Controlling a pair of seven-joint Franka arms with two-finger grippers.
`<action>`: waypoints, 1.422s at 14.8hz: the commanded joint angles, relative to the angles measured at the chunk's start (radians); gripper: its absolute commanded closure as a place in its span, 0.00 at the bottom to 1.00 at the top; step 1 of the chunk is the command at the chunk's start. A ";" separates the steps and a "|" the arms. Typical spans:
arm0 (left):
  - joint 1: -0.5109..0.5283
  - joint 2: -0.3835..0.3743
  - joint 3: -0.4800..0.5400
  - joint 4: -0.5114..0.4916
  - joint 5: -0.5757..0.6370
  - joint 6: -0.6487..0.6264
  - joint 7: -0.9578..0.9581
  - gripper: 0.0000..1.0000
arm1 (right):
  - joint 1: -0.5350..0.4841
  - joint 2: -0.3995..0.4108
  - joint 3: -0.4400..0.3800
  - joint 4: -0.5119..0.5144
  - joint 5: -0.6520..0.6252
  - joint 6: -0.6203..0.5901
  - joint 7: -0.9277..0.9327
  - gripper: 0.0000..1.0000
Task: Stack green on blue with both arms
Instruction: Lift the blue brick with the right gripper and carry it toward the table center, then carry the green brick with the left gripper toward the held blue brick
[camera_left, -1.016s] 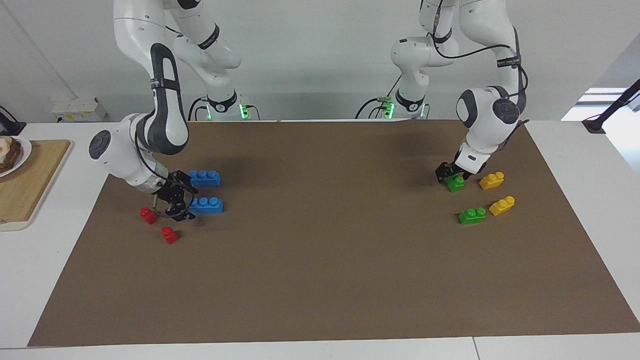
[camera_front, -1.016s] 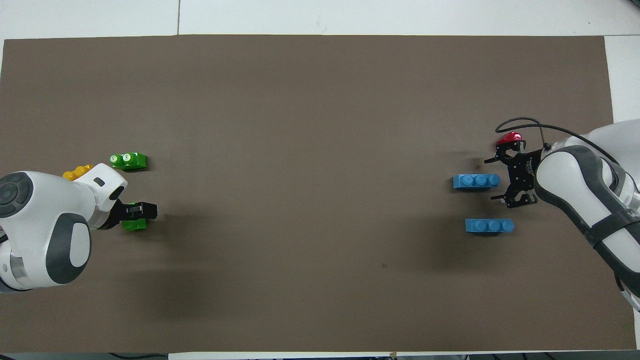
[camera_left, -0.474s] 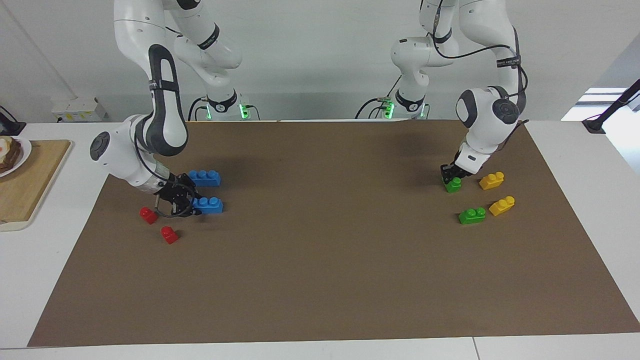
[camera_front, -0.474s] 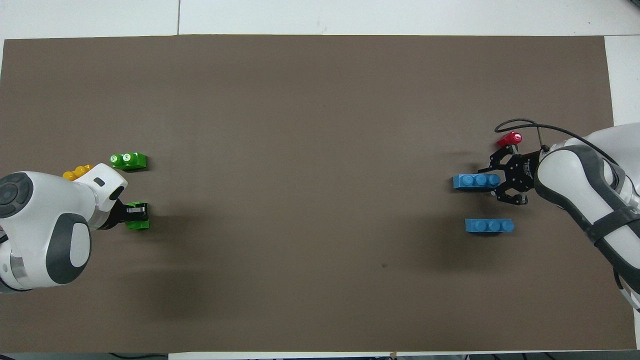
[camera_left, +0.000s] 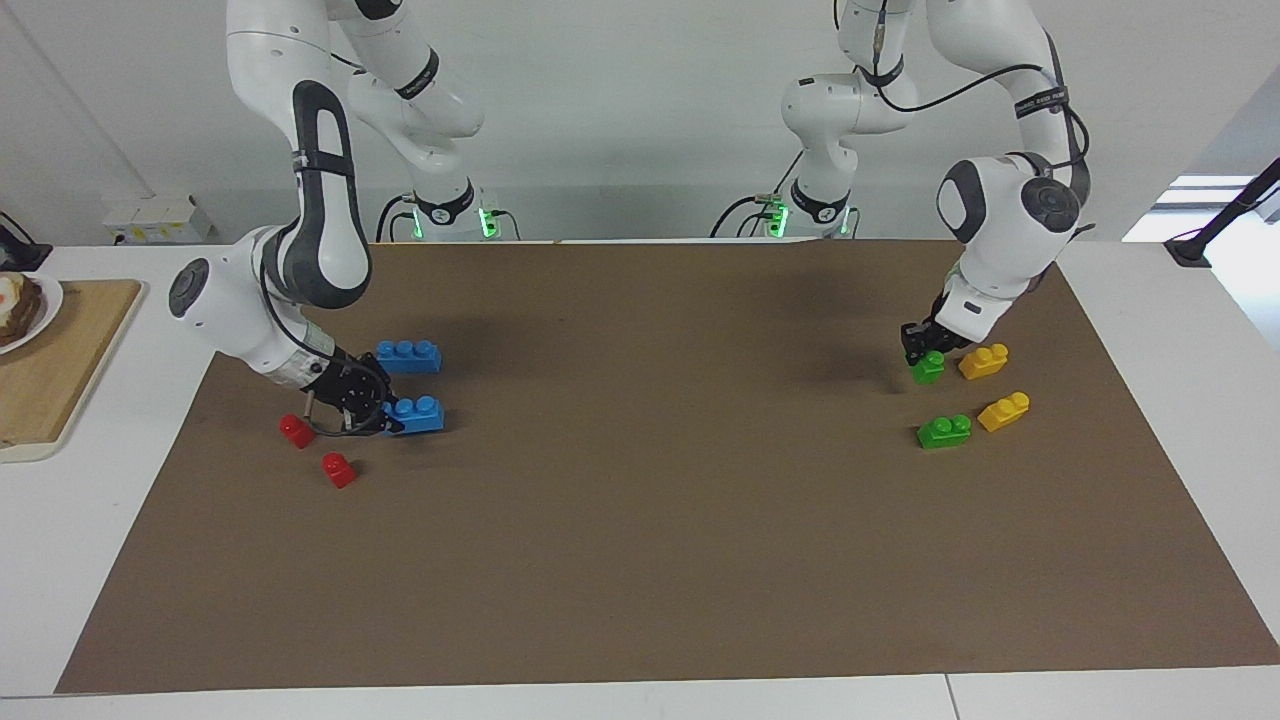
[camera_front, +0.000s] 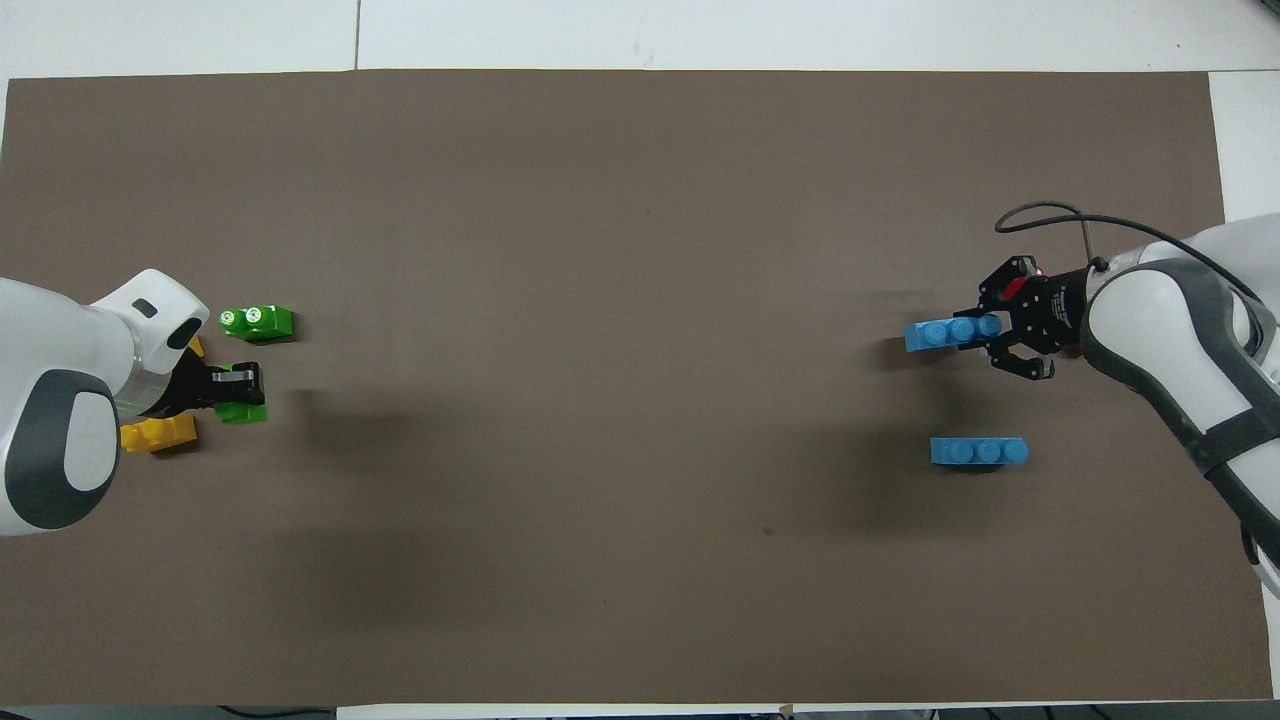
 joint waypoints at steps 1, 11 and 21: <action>-0.030 0.006 -0.001 0.023 0.002 -0.021 -0.085 1.00 | 0.071 0.013 0.003 0.121 0.027 -0.055 0.106 1.00; -0.092 0.035 -0.003 0.113 -0.005 -0.111 -0.251 1.00 | 0.578 0.032 0.003 0.129 0.044 0.271 0.634 1.00; -0.122 0.060 -0.001 0.150 -0.085 -0.087 -0.394 1.00 | 0.721 0.159 0.003 0.092 0.114 0.423 0.681 1.00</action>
